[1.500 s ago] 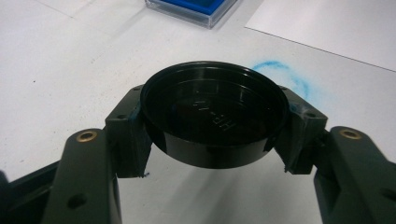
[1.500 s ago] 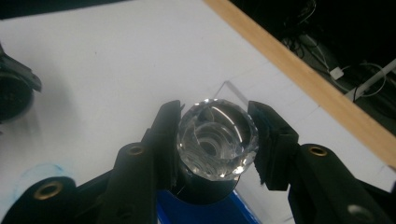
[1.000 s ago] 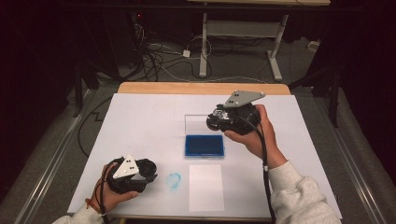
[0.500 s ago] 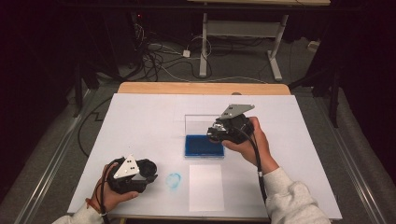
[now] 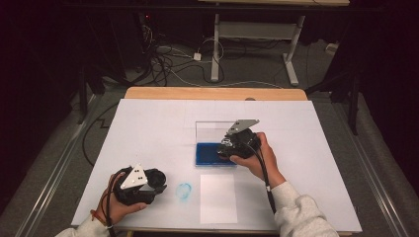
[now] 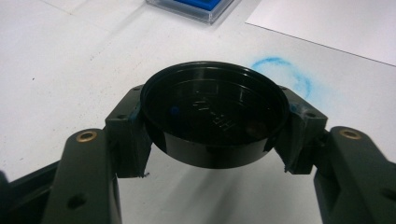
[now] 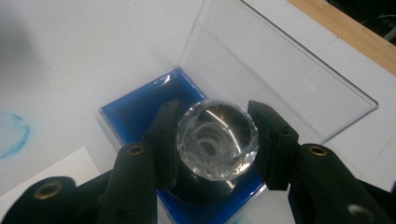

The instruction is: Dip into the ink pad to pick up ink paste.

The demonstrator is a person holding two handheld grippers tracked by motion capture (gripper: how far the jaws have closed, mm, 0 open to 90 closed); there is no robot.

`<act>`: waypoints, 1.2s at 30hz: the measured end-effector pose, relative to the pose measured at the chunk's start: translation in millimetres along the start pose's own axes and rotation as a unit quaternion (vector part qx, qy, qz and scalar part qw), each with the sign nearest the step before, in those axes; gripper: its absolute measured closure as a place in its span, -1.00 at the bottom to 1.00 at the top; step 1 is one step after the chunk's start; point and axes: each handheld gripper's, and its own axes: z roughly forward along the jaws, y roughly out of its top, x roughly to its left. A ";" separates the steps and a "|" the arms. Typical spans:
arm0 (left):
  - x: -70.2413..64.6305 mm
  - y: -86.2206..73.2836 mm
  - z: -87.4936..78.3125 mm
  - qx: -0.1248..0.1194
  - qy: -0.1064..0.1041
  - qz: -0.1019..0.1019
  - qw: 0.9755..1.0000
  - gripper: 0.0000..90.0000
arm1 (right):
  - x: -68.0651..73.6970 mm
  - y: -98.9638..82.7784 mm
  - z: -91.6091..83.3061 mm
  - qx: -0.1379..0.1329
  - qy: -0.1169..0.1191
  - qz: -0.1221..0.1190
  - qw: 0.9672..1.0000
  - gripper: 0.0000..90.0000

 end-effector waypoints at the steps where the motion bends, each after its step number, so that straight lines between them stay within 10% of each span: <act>1: -0.1 0.0 0.1 0.000 0.000 0.000 1.000 -0.19 | 0.7 -0.7 0.8 0.003 0.001 0.003 1.000 0.28; 36: -0.7 -0.6 1.2 0.005 -0.006 0.002 1.000 -0.19 | 8.0 -7.0 16.8 0.024 -0.020 -0.011 0.999 0.28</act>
